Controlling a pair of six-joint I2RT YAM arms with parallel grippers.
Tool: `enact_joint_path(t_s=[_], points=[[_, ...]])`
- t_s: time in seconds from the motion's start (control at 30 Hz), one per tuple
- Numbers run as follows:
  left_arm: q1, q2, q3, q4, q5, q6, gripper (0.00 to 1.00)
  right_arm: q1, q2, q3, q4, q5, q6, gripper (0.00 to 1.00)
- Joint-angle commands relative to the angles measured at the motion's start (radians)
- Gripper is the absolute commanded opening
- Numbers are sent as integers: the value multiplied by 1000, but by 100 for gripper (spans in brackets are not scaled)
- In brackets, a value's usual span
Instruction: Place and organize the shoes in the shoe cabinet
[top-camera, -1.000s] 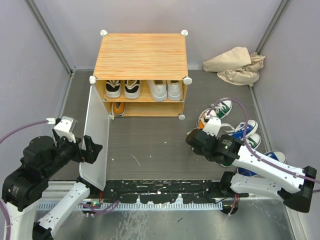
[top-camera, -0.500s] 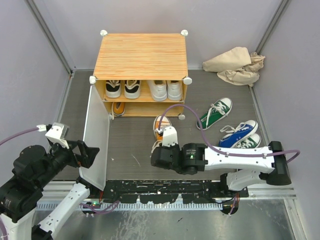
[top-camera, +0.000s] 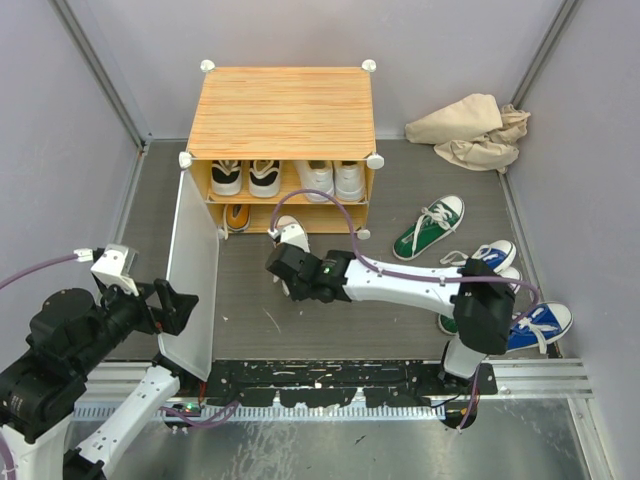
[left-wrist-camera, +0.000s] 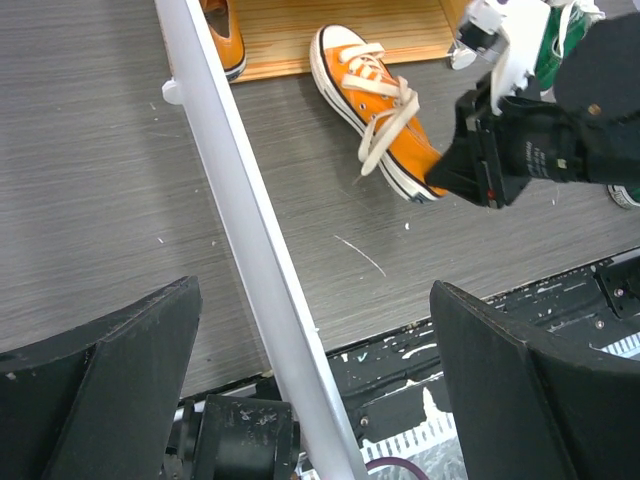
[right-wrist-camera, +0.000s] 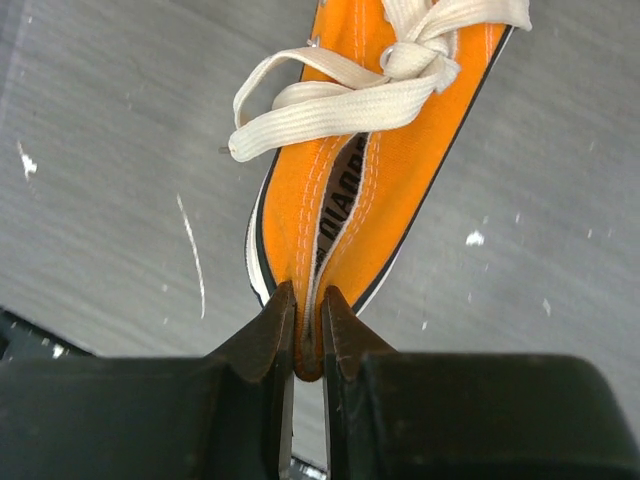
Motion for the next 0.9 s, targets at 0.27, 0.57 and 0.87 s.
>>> enact_joint_path(t_s=[0.27,0.57,0.87], points=[[-6,41,28,9,-16,-3,98,-110,206,262,298,53,-271,1],[-5,56,43,1,-18,2,98,-176,311,301,415,145,-263,1],[-5,57,16,7,-21,8,98,-229,387,362,495,151,-290,1]])
